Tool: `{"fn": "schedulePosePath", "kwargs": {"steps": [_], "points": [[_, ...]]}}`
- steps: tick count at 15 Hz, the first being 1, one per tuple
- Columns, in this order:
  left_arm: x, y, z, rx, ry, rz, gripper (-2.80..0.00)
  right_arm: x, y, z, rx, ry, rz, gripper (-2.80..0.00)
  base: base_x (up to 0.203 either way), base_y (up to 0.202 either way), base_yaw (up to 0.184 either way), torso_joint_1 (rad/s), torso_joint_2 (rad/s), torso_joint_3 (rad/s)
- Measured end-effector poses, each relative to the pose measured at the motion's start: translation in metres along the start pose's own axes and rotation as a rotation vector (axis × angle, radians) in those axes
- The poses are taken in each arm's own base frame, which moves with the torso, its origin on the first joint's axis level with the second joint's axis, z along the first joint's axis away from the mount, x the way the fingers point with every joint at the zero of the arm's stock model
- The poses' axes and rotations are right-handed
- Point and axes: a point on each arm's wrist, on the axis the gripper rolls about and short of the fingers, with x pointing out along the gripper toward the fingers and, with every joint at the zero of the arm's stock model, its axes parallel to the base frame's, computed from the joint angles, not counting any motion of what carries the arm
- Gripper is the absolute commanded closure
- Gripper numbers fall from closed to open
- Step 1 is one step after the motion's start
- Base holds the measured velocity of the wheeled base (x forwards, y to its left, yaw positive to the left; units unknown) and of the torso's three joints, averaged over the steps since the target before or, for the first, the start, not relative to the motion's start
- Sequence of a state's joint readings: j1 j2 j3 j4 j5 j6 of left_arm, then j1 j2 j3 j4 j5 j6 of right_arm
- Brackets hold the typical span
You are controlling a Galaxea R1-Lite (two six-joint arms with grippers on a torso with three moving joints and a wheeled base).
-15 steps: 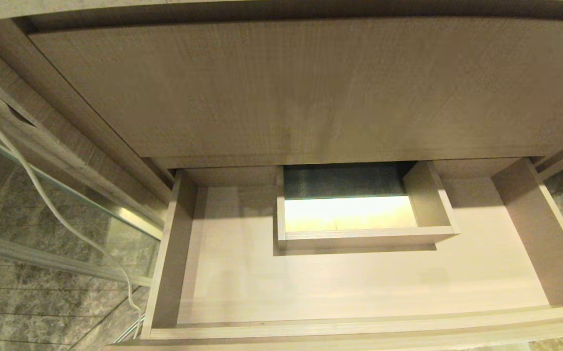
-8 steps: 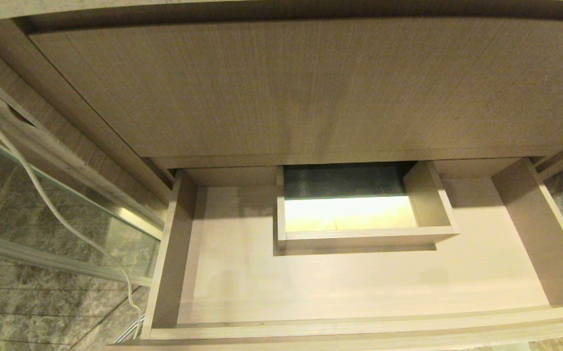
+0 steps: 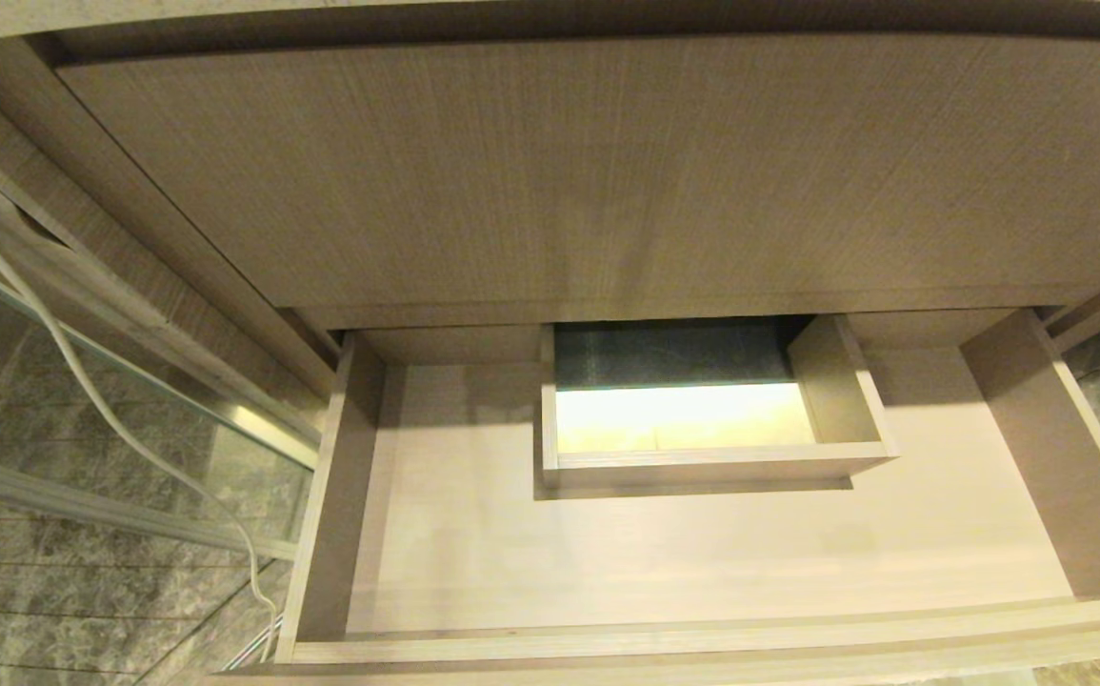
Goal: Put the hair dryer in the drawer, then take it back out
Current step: Pick up the hairdryer
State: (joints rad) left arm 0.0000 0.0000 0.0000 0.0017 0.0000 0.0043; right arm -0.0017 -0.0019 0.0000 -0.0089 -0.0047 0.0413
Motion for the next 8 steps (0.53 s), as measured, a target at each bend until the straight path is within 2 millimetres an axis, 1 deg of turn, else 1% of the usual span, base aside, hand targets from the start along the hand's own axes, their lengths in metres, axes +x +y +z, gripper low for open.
{"fn": "schedulePosePath", "kwargs": {"steps": [8], "points": [[0.0, 0.0, 0.0, 0.0, 0.0, 0.0, 0.0, 0.0, 0.0, 0.0, 0.0, 0.0, 0.0, 0.0, 0.0, 0.0, 0.0, 0.0, 0.0, 0.0]]}}
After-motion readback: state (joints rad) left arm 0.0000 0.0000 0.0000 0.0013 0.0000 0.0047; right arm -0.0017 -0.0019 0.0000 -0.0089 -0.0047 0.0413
